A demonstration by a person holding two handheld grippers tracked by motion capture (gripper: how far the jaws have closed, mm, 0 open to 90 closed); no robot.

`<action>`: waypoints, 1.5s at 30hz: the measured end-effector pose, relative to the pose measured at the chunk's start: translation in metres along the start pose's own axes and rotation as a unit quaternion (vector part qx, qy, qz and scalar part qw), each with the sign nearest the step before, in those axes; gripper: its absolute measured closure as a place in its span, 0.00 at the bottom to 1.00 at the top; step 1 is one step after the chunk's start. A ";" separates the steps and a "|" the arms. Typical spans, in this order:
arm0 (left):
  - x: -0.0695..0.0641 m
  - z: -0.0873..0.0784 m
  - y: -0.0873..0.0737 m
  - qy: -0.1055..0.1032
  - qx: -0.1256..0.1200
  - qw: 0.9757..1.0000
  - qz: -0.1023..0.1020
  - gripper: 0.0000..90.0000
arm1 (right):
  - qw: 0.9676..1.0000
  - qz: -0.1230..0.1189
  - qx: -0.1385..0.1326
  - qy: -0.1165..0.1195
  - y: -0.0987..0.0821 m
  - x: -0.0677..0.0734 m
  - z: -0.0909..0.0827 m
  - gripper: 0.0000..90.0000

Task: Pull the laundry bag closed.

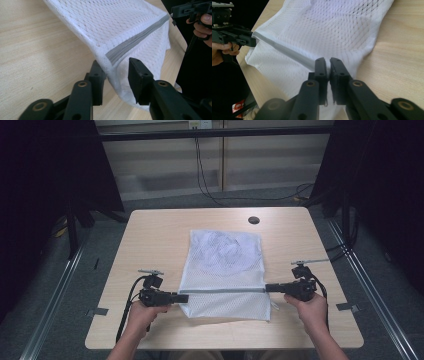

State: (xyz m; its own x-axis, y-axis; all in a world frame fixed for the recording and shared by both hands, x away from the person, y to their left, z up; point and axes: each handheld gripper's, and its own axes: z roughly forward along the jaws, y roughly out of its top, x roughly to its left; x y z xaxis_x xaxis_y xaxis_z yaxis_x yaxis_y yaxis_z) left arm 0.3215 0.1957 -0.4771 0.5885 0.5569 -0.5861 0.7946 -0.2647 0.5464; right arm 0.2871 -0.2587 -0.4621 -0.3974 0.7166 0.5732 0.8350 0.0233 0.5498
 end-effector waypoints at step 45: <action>0.009 -0.036 0.001 0.149 -0.033 0.983 0.102 0.08 | 0.985 -0.087 -0.066 -0.130 0.004 -0.007 -0.010 0.16</action>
State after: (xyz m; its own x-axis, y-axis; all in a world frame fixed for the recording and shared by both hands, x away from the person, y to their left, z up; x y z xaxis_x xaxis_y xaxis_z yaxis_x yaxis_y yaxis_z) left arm 0.3225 0.2288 -0.4606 0.6574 0.7058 -0.2639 0.6473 -0.3496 0.6774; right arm 0.2898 -0.2702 -0.4578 -0.4050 0.8649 0.2966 0.6988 0.0836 0.7104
